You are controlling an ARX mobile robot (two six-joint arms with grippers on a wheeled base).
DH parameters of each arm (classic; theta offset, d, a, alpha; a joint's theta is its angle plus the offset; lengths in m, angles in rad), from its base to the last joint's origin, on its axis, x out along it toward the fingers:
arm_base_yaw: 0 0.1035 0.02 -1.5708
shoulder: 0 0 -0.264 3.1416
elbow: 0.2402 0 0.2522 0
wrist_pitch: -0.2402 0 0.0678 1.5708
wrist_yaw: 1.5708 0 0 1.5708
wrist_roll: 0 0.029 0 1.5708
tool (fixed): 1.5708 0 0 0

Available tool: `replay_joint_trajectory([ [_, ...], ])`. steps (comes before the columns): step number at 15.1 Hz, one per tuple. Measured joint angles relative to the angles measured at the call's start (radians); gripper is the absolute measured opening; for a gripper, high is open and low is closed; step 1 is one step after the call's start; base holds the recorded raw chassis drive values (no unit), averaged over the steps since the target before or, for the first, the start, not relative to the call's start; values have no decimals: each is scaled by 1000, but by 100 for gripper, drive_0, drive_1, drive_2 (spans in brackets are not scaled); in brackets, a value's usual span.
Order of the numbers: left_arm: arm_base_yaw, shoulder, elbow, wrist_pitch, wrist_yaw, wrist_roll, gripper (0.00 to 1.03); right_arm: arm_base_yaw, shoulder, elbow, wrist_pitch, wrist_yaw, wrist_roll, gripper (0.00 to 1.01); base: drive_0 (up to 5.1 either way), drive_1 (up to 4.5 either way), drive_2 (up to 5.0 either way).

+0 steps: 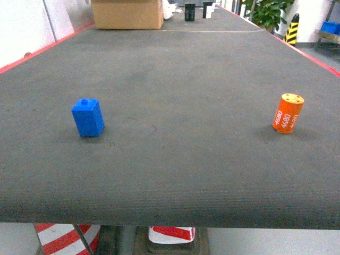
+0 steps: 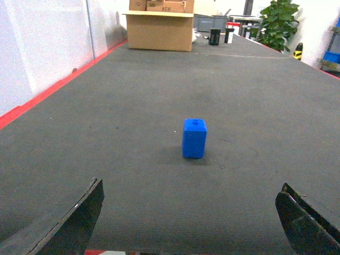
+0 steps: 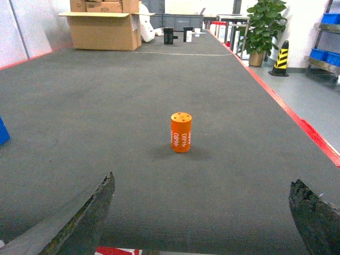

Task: Sort blue parts and orange caps into right shelf containers

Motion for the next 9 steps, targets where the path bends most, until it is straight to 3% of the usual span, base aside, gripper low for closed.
replay_joint_trajectory([
  [9, 0, 0, 0, 0, 0, 0, 98, 0, 0, 0, 0, 0, 0, 98, 0, 0, 0],
])
